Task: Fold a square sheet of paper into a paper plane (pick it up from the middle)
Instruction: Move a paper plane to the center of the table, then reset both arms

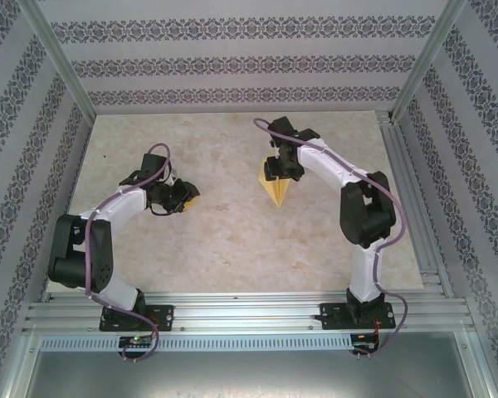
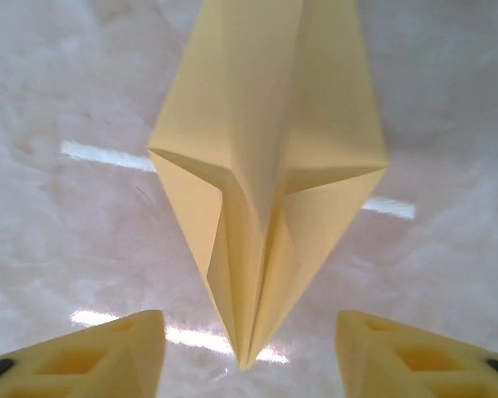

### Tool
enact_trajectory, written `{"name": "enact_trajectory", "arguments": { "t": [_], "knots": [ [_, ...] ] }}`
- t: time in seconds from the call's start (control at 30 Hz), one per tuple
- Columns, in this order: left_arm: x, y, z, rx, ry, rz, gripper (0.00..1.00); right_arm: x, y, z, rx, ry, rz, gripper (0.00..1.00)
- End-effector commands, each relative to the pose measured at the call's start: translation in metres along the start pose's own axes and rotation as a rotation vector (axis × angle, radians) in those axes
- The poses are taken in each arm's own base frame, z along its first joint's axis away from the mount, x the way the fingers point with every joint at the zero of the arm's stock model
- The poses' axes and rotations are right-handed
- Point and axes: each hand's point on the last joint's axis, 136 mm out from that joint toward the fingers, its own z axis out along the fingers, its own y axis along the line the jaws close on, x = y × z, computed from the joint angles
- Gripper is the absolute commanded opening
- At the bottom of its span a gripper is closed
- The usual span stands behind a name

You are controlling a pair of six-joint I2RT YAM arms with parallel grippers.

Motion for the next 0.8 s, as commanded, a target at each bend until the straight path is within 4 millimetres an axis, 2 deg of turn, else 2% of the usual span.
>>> {"name": "enact_trajectory", "arguments": {
  "t": [0.0,0.03,0.17,0.23,0.27,0.33,0.4,0.43,0.5,0.57,0.6,0.63,0.7,0.77],
  "knots": [
    [-0.003,-0.01,-0.008,-0.014,-0.026,0.062,0.33,-0.018,-0.017,-0.078,0.056,-0.199,-0.003,0.92],
    [-0.005,-0.012,-0.012,-0.019,-0.046,0.074,0.33,-0.018,-0.023,-0.094,0.063,-0.249,0.01,0.98],
    [-0.02,-0.015,-0.034,-0.059,-0.175,0.16,0.34,-0.012,-0.06,-0.154,0.184,-0.483,0.065,0.98],
    [-0.032,-0.014,-0.053,-0.099,-0.292,0.219,0.36,0.002,-0.083,-0.17,0.248,-0.595,0.095,0.98],
    [-0.038,-0.013,-0.063,-0.124,-0.35,0.246,0.41,0.011,-0.096,-0.175,0.288,-0.641,0.116,0.98],
    [-0.051,-0.007,-0.089,-0.188,-0.506,0.32,0.51,0.038,-0.139,-0.181,0.446,-0.765,0.239,0.98],
    [-0.064,0.002,-0.112,-0.263,-0.657,0.403,0.61,0.061,-0.164,-0.177,0.528,-0.854,0.278,0.98],
    [-0.07,0.008,-0.124,-0.31,-0.738,0.439,0.64,0.075,-0.174,-0.164,0.54,-0.887,0.264,0.98],
    [-0.079,0.022,-0.148,-0.421,-0.864,0.471,0.68,0.092,-0.193,-0.152,0.569,-0.96,0.273,0.98],
    [-0.085,0.037,-0.162,-0.522,-0.967,0.514,0.81,0.114,-0.207,-0.122,0.57,-0.951,0.28,0.98],
    [-0.088,0.047,-0.163,-0.564,-1.007,0.539,0.89,0.119,-0.21,-0.112,0.562,-0.932,0.274,0.98],
    [-0.089,0.053,-0.162,-0.594,-1.034,0.572,0.93,0.124,-0.215,-0.104,0.559,-0.919,0.293,0.98],
    [-0.088,0.062,-0.157,-0.621,-1.039,0.621,0.94,0.124,-0.22,-0.087,0.527,-0.872,0.314,0.98],
    [-0.085,0.056,-0.147,-0.564,-1.03,0.691,0.96,0.111,-0.21,-0.081,0.463,-0.853,0.265,0.98]
  ]
}}
